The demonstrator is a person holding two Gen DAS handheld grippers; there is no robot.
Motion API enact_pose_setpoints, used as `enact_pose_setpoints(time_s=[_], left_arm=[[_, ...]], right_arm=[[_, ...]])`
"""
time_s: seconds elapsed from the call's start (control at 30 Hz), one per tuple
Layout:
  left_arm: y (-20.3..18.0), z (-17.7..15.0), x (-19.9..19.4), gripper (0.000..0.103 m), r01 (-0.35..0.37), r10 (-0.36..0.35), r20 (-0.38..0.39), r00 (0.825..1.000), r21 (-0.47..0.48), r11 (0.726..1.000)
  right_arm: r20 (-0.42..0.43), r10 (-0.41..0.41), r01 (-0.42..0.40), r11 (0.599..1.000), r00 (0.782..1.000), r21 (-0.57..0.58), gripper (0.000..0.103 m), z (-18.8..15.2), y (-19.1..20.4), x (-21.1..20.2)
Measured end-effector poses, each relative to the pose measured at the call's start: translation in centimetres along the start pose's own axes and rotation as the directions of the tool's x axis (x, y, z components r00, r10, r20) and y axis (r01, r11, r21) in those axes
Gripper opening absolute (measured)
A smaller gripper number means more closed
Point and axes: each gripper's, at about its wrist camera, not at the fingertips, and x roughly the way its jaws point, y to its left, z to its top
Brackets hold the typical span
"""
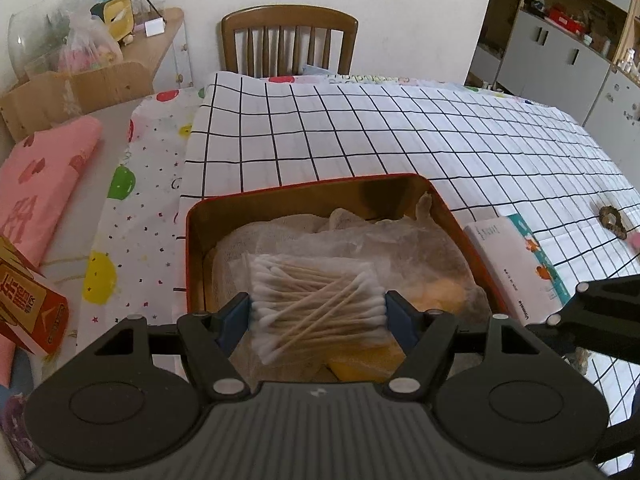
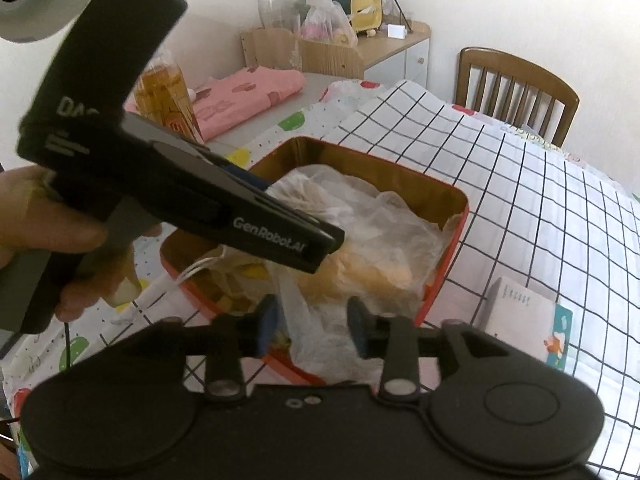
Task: Organize soft objects
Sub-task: 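Open the left gripper over the tin box while the right gripper releases the bag inside, then move the right tool to the brown beaded bracelet while the left tool reaches the tea bag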
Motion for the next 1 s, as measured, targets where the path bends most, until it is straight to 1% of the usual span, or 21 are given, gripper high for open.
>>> enact_pose_setpoints(time_s=[0.23, 0.37, 0.53, 0.7, 0.77, 0.83, 1.0], left_arm=[[0.0, -0.2, -1.0, 0.078, -0.020, 0.020, 0.027, 0.999, -0.006, 1.000], [0.1, -0.3, -1.6, 0.078, -0.024, 0.025, 0.037, 0.999, -0.022, 0.999], [0.2, -0.4, -2.6, 0.078, -0.028, 0.031, 0.066, 0.997, -0.038, 0.999], [-0.1, -0.2, -4.3, 0.078, -0.043, 0.048, 0.104, 0.993, -0.053, 0.998], [-0.5, -0.1, -5.1, 0.078, -0.048, 0.054, 0.122, 0.991, -0.051, 0.998], [-0.9, 0.0, -5.8, 0.084, -0.051, 0.057, 0.138, 0.989, -0.050, 0.997], [-2.5, 0.2, -7.1, 0.085, -0.034, 0.044, 0.174, 0.984, -0.060, 0.998]], right_arm=[[0.039, 0.000, 0.000, 1.000, 0.999, 0.019, 0.051, 0.2, -0.6, -1.4], [0.064, 0.013, -0.015, 0.999, 0.998, 0.029, 0.060, 0.1, -1.0, -2.3], [0.092, 0.021, -0.024, 0.999, 0.996, 0.037, 0.063, 0.0, -1.5, -3.4], [0.122, 0.019, -0.025, 0.999, 0.992, 0.044, 0.065, -0.3, -2.2, -5.1], [0.135, 0.017, -0.023, 0.999, 0.991, 0.048, 0.069, -0.5, -2.6, -5.7], [0.146, 0.019, -0.027, 0.998, 0.989, 0.054, 0.072, -0.9, -3.2, -6.6], [0.161, 0.001, -0.014, 0.997, 0.987, 0.077, 0.075, -2.2, -5.0, -8.4]])
